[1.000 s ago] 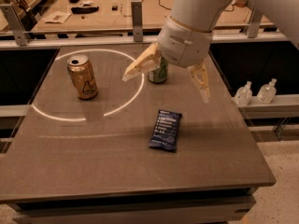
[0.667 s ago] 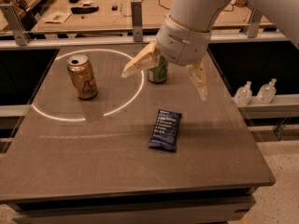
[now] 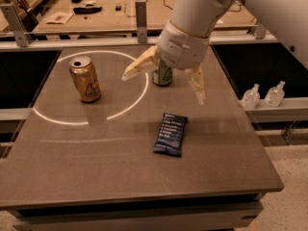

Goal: Pick rxbar blueberry

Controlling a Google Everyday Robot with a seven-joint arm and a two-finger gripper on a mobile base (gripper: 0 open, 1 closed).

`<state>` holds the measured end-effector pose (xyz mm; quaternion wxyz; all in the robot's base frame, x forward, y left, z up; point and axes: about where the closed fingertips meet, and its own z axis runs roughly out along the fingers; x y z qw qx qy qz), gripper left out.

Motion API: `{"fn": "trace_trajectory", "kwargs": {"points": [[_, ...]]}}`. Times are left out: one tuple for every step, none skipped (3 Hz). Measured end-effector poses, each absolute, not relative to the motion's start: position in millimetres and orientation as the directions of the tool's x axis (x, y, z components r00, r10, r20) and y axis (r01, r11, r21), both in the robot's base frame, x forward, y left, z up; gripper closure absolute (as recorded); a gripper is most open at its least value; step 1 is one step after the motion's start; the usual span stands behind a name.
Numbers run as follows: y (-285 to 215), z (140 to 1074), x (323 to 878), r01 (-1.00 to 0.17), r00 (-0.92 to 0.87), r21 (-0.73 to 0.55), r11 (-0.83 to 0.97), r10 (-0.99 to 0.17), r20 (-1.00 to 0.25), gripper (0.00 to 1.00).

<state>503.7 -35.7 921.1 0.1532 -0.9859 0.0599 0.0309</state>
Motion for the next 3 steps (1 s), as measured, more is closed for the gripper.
{"fn": "trace_trajectory", "kwargs": {"points": [[-32, 890, 516, -0.107, 0.985, -0.296, -0.949, -0.06, -0.164, 0.0], [-37, 862, 516, -0.12, 0.969, -0.268, -0.956, -0.053, -0.243, 0.0], [-38, 848, 507, -0.134, 0.956, -0.218, -0.967, -0.069, -0.284, 0.0]]}}
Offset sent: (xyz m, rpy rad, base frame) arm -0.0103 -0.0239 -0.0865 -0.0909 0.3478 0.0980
